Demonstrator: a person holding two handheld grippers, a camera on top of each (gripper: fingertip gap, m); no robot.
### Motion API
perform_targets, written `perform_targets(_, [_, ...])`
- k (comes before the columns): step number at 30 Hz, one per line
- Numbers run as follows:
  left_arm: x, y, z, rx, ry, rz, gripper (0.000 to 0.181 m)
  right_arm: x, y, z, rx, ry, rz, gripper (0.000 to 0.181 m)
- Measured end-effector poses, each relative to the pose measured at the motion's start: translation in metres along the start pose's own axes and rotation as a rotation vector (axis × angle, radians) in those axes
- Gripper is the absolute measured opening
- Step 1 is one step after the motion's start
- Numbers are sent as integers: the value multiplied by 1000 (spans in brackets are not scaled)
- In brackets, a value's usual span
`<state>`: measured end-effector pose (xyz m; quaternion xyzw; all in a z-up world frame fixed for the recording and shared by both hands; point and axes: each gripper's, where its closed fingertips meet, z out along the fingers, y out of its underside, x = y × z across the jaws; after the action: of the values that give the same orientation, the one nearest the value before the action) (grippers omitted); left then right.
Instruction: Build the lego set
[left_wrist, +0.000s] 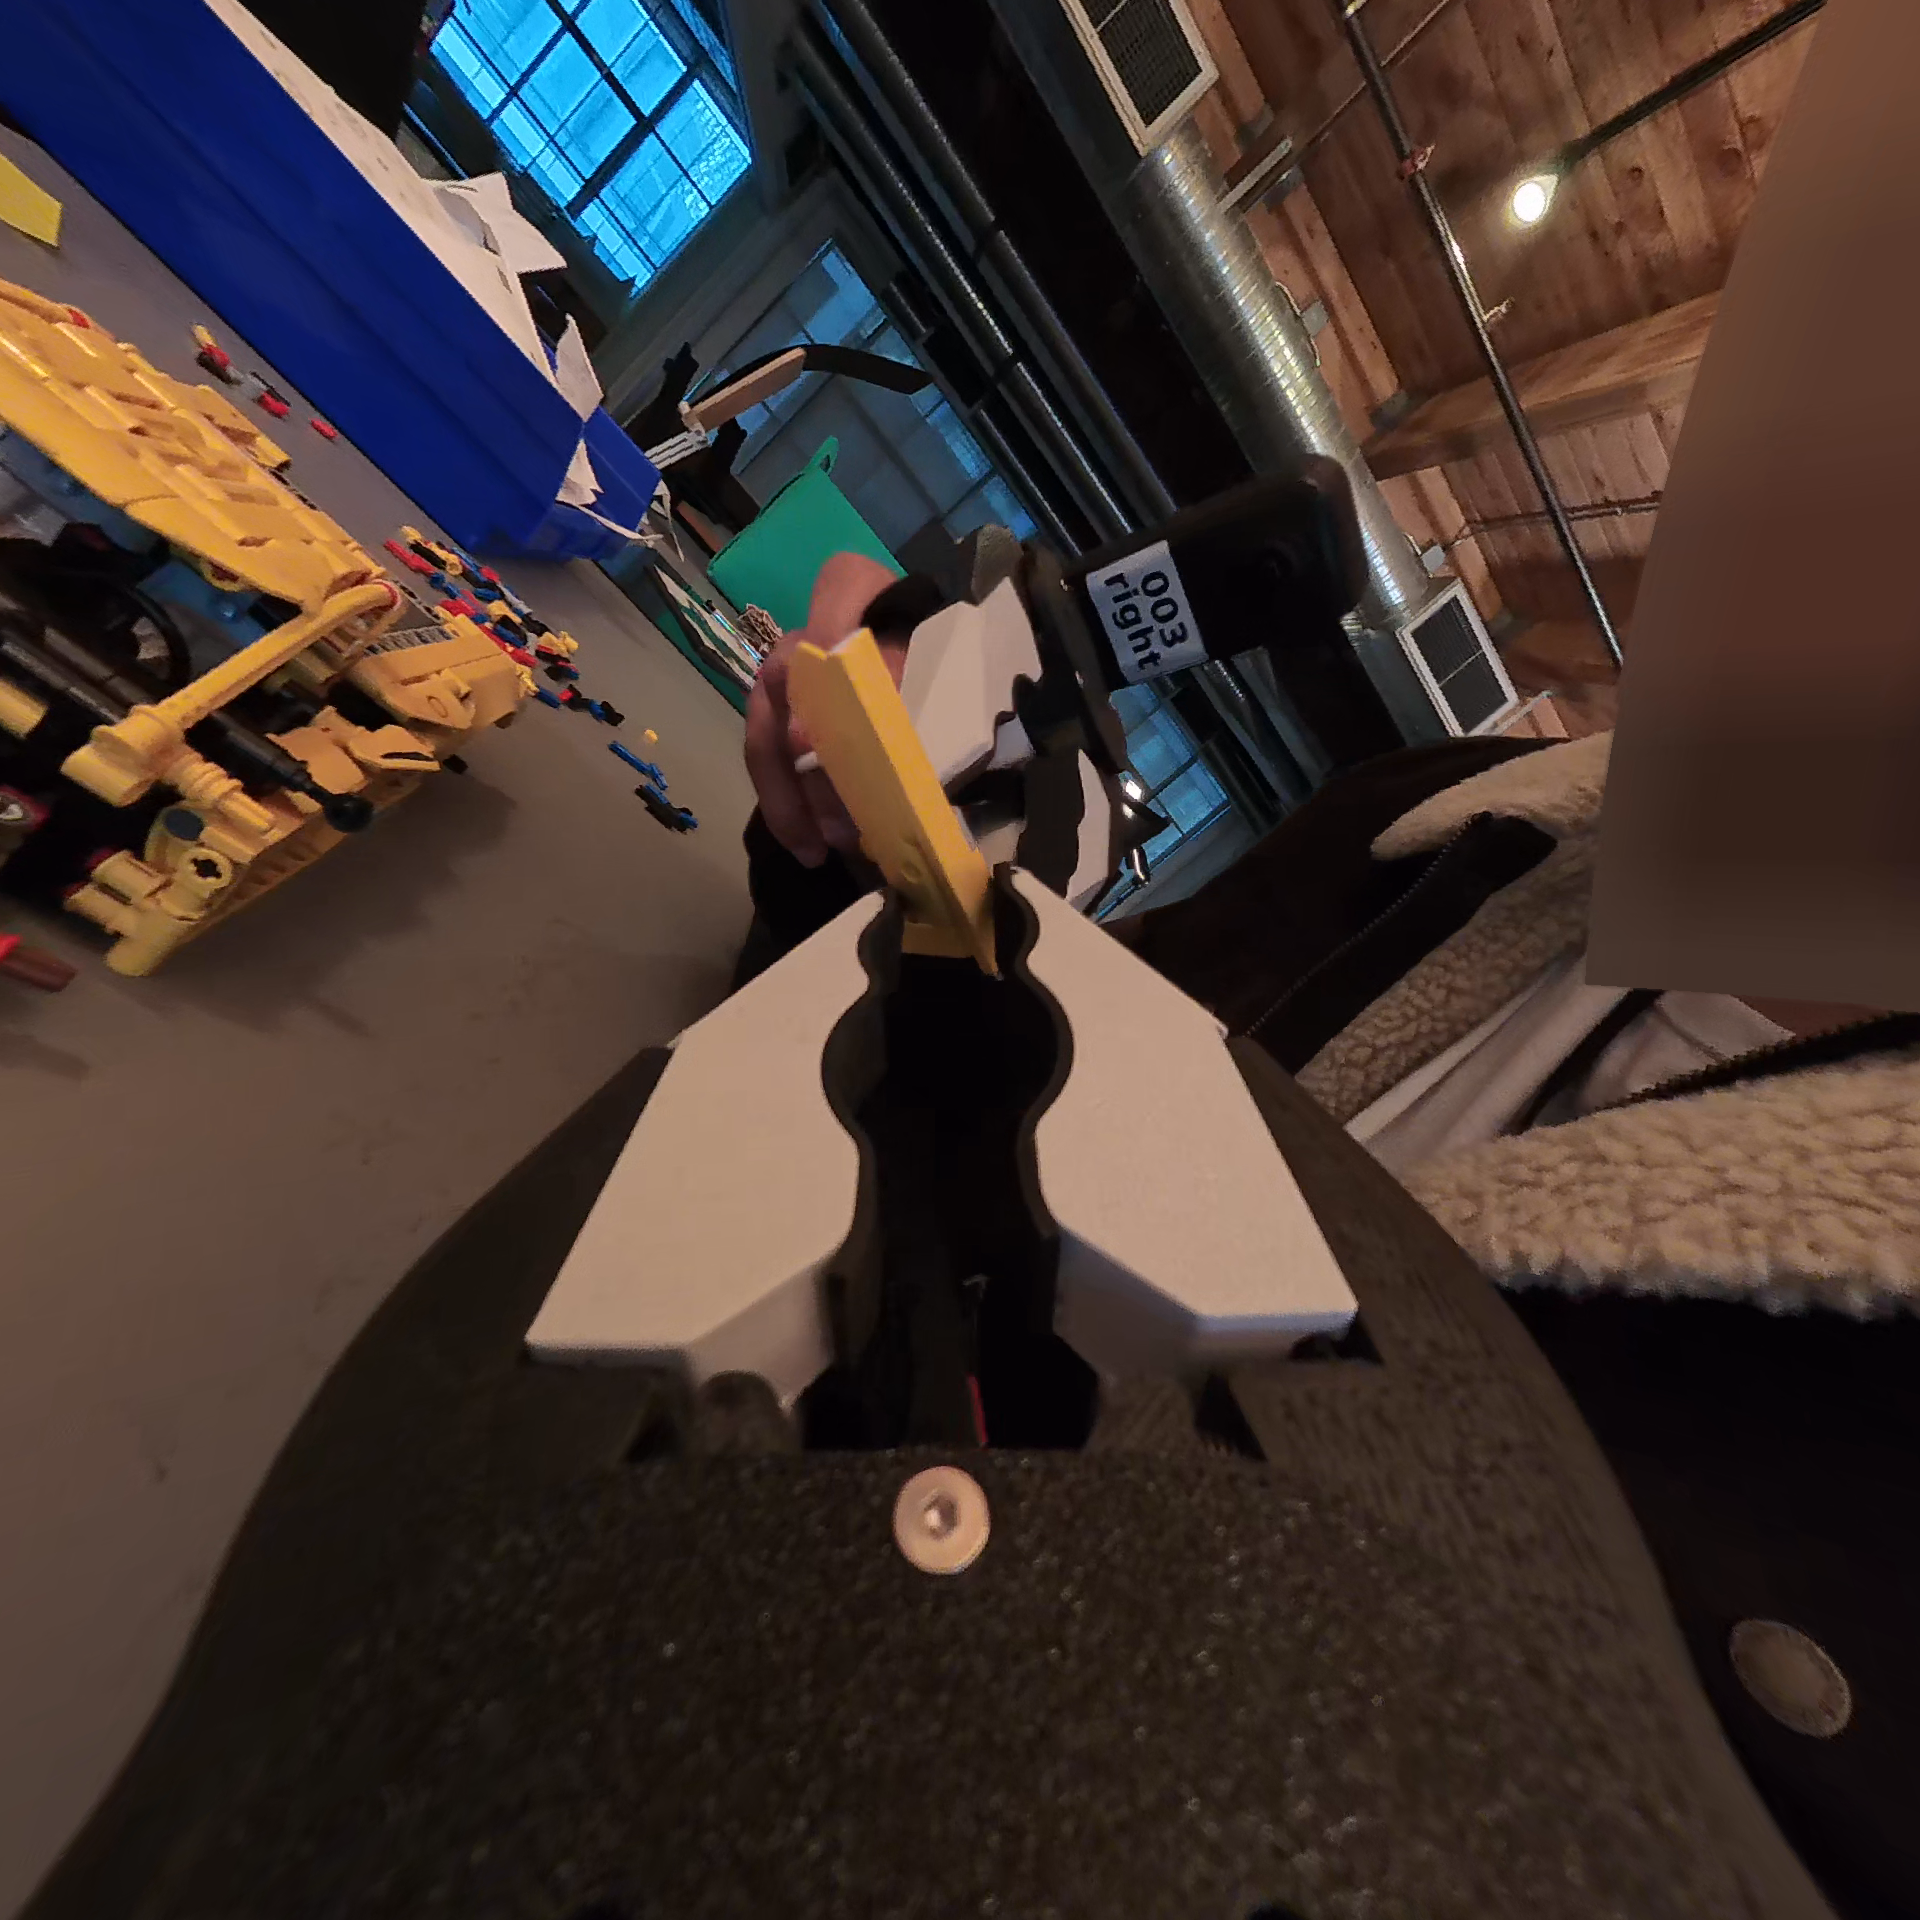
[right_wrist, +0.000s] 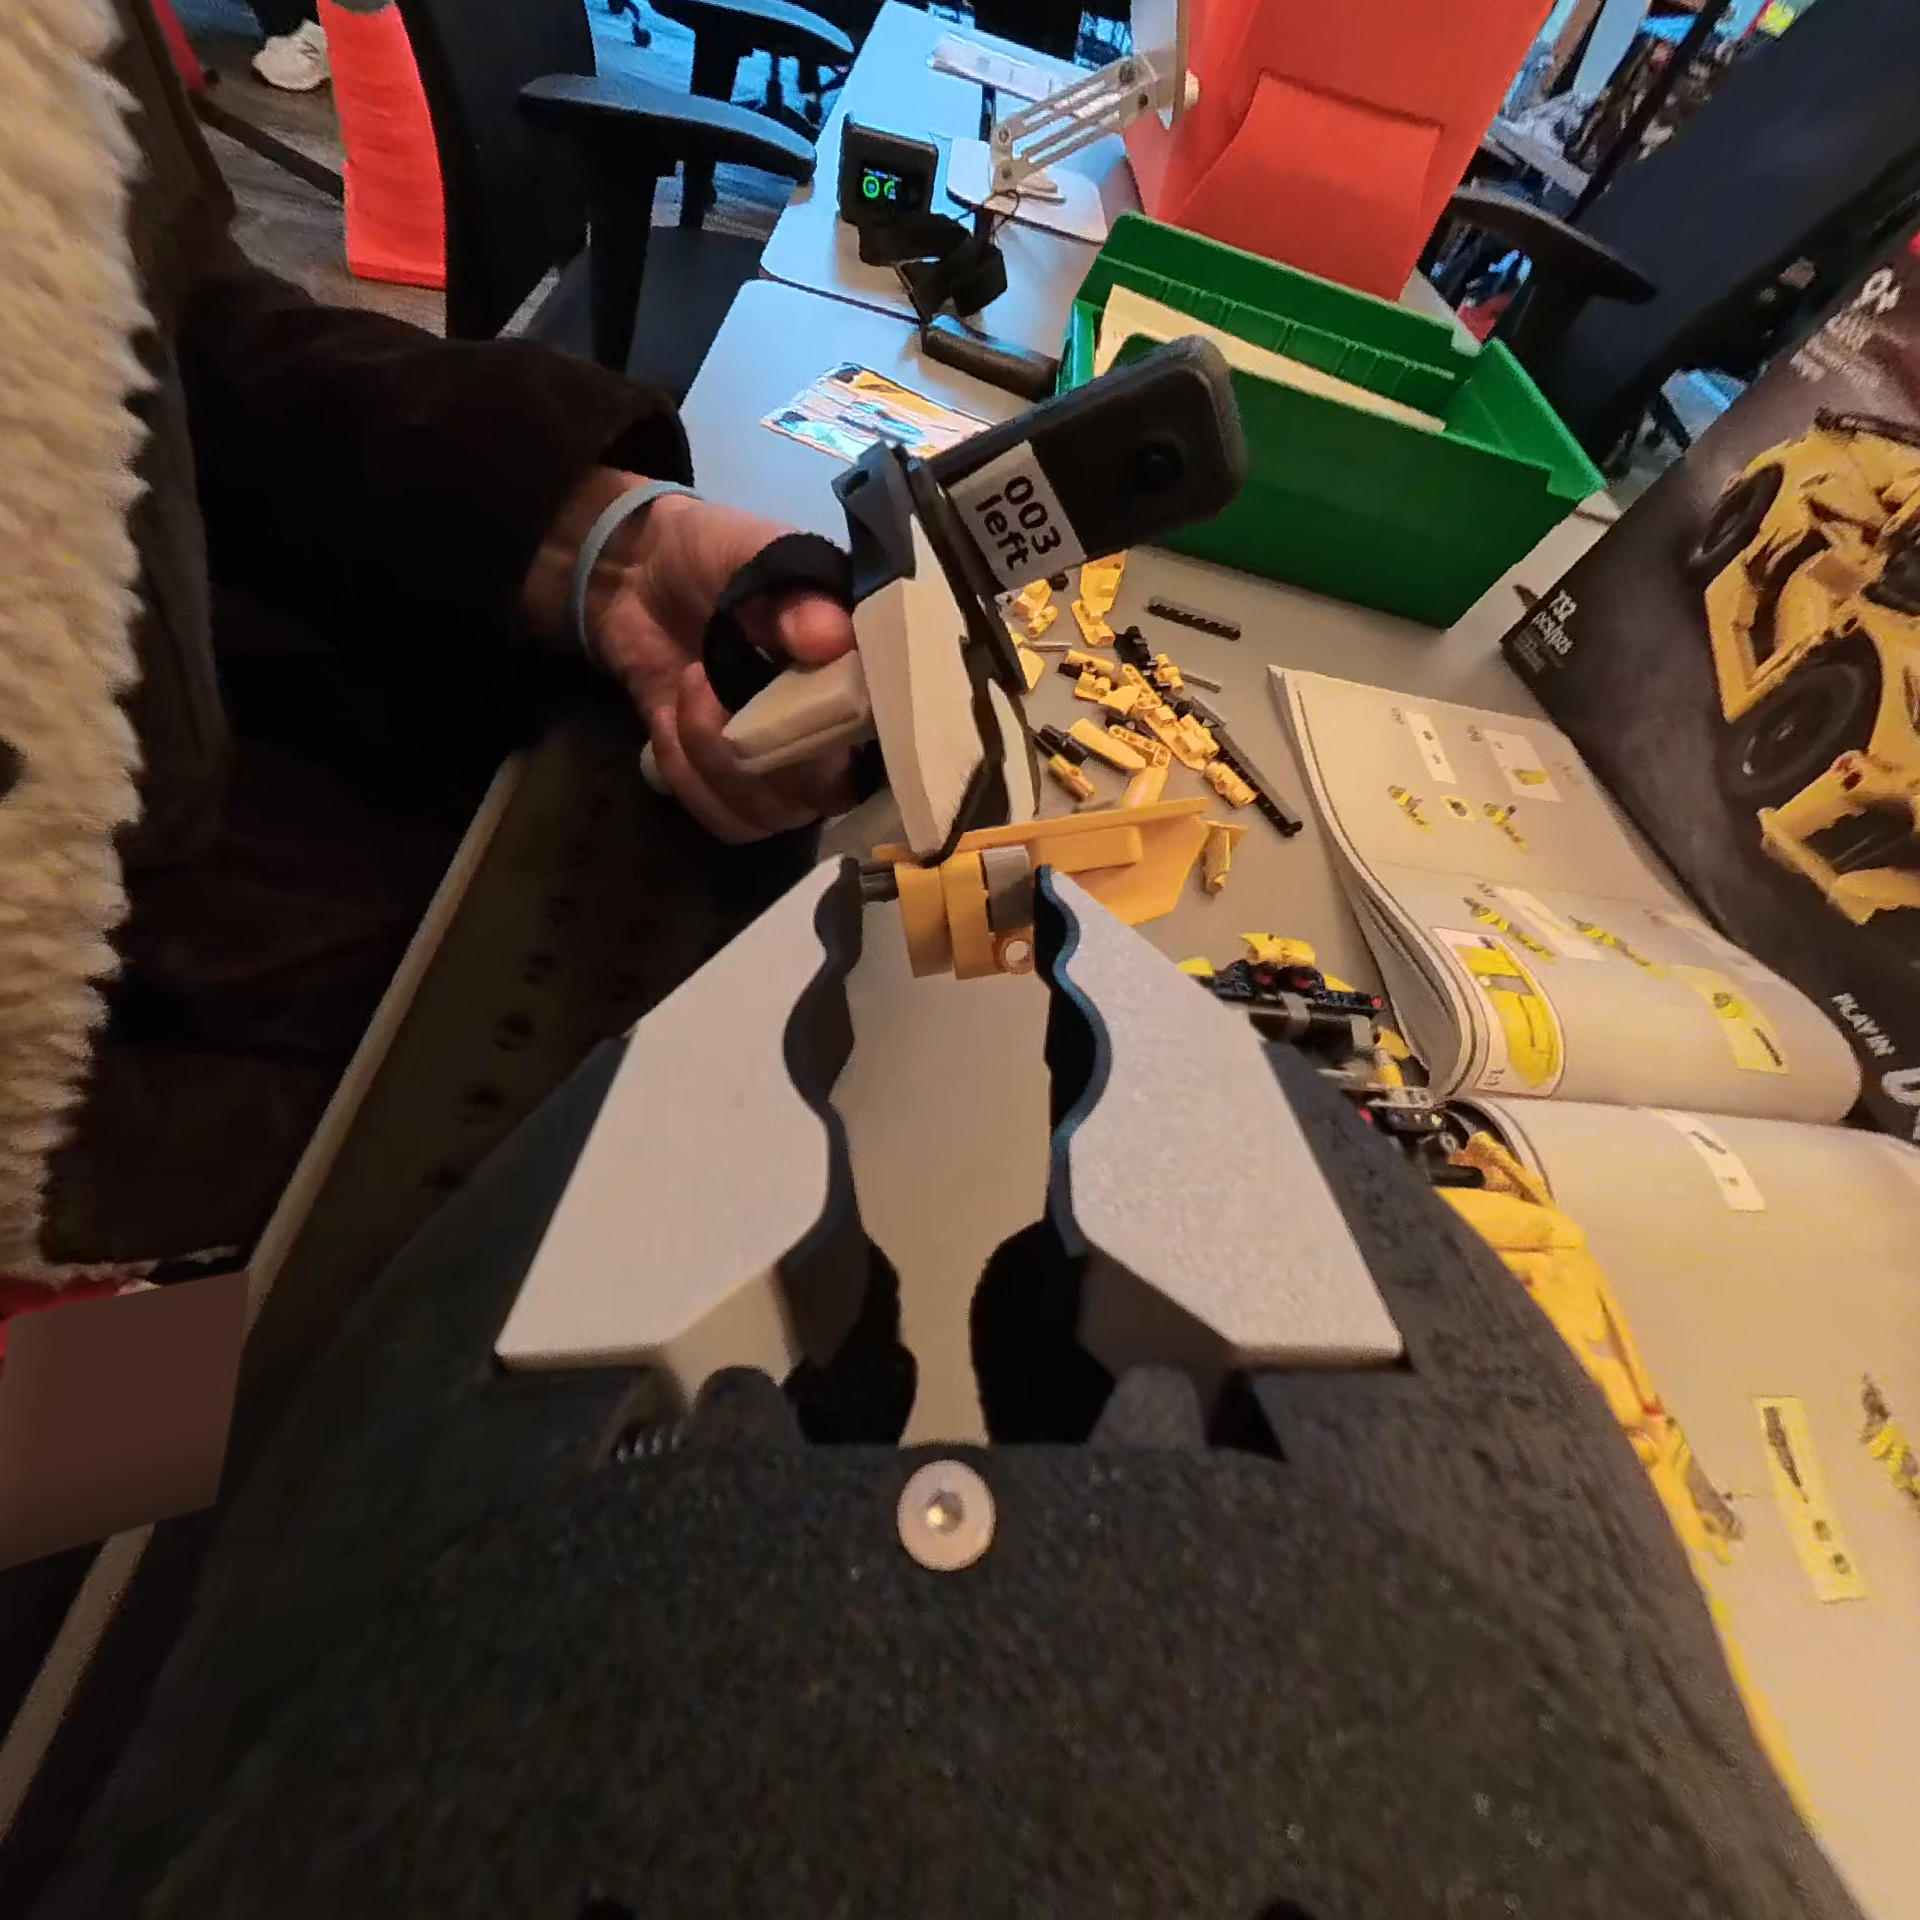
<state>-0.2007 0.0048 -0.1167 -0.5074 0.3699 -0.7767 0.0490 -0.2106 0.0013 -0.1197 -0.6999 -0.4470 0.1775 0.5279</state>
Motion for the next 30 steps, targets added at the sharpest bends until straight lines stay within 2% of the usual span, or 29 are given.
perform_targets(14, [3,0,0,-2,46,-43,17,-2,-4,-2,-4,28,-29,27])
perform_targets(24, [-1,1,1,-4,22,-44,17,1,1,-1,-34,44,-45,25])
perform_targets(27, [1,-1,1,11,39,-50,17,3,-2,-1,13,48,-85,25])
perform_targets(30, [3,-8,0,49,68,-71,19,7,-7,-2,100,-23,83,25])
